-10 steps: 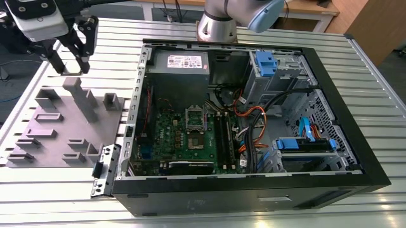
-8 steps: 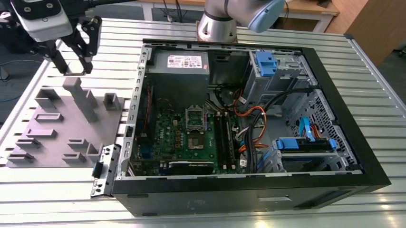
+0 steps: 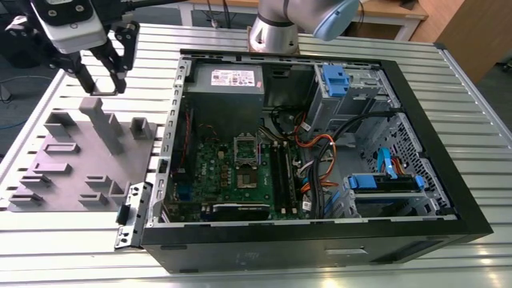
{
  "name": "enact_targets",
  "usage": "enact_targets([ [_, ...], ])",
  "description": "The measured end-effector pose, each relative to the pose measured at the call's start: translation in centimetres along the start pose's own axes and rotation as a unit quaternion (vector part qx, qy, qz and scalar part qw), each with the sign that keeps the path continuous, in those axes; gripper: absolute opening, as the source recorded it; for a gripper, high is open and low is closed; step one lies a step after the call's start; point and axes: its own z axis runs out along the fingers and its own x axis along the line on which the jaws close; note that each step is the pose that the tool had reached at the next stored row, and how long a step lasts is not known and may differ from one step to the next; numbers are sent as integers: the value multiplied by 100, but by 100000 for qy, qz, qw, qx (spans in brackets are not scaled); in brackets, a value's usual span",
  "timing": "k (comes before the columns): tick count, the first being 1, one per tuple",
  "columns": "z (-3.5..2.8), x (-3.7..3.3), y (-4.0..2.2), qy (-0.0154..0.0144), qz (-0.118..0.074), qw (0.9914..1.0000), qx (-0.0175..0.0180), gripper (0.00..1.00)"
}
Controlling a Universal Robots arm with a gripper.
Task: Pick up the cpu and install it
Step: 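Pick up the cpu and move it towards the insertion slot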
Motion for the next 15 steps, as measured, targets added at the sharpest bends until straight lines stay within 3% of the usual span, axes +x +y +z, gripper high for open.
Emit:
enact_targets([
  [3,0,-36,-1,1,-1,100000,-1,47],
  [15,0,-42,-1,3,1,100000,3,47],
])
